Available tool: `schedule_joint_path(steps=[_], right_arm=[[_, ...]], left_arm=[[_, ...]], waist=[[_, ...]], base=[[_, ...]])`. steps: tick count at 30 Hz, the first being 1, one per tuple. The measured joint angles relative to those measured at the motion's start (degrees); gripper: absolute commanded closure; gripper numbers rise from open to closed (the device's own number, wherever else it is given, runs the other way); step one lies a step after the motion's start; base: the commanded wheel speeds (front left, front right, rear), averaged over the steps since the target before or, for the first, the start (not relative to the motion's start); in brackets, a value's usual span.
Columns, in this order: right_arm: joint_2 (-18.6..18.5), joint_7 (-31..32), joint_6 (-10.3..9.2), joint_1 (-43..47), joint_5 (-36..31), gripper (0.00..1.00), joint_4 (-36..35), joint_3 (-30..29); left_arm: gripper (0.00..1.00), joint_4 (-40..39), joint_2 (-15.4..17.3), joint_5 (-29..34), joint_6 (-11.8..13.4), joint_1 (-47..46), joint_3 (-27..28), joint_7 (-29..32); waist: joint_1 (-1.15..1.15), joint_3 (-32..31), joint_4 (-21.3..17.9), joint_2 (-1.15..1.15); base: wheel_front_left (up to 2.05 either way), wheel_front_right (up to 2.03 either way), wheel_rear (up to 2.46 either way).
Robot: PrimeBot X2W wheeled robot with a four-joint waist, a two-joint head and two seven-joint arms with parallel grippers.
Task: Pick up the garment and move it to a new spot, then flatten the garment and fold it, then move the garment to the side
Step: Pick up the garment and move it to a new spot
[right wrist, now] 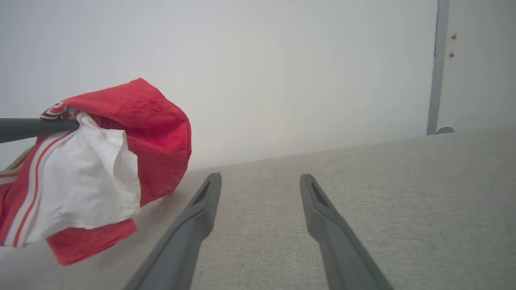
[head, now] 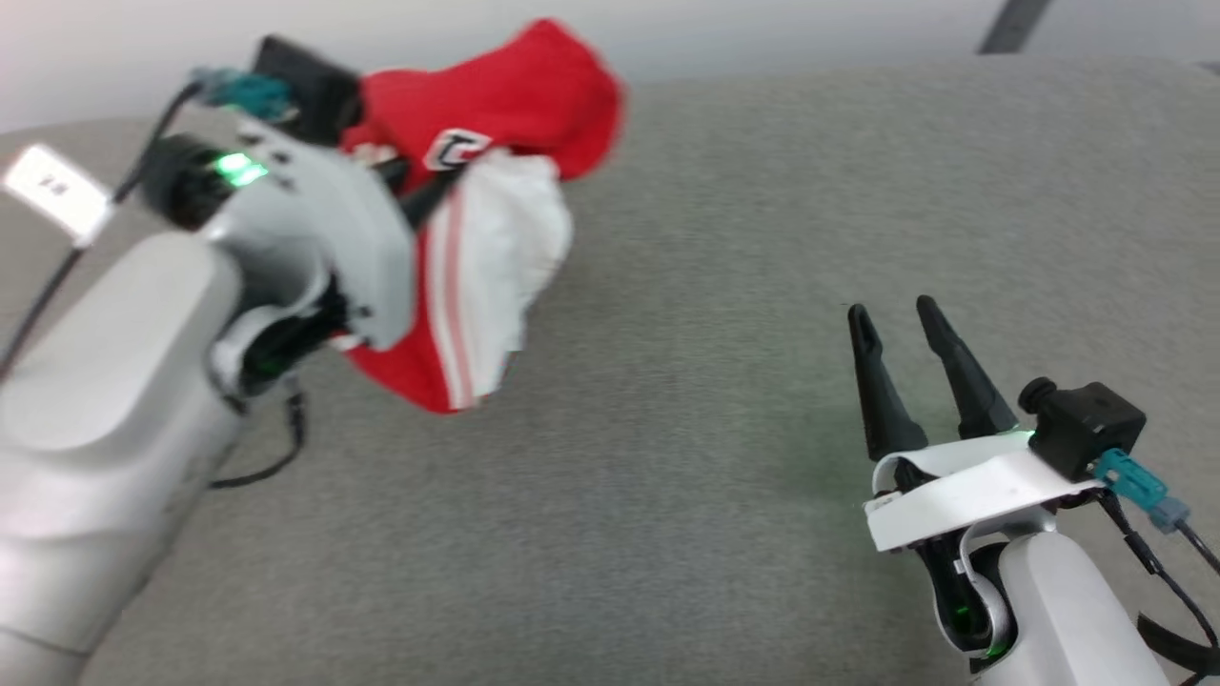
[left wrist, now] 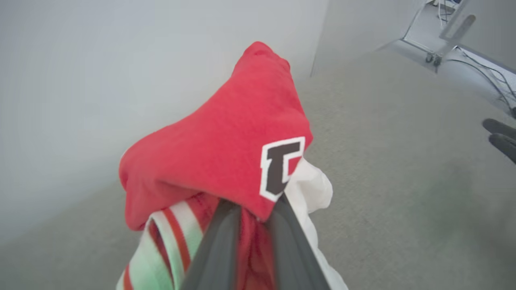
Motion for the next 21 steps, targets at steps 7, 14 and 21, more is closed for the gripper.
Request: schedule_joint_path(steps=[7, 14, 21], right_arm=[[0.3, 0.0, 0.00, 0.0, 2.1, 0.00, -1.4, -1.6], [0.3, 0.0, 0.00, -0.1, 5.9, 0.00, -3.0, -2.2], [0.3, 0.0, 0.00, -0.5, 8.6, 0.00, -4.3, -2.3]], left_arm=[[1.00, -4.7, -6.2, -5.6, 0.0, -5.1, -7.1, 4.9], [1.00, -5.9, -8.6, -11.7, 0.0, -6.7, -16.3, 8.1], [1.00, 0.1, -5.8, -12.1, 0.0, -9.5, -26.2, 12.8]], waist=[[0.00, 2.3, -6.4, 0.00], [0.00, 5.3, -12.4, 0.00], [0.00, 8.5, -17.4, 0.00]], base=[[0.00, 0.00, 0.00], [0.00, 0.00, 0.00], [0.00, 0.00, 0.00]])
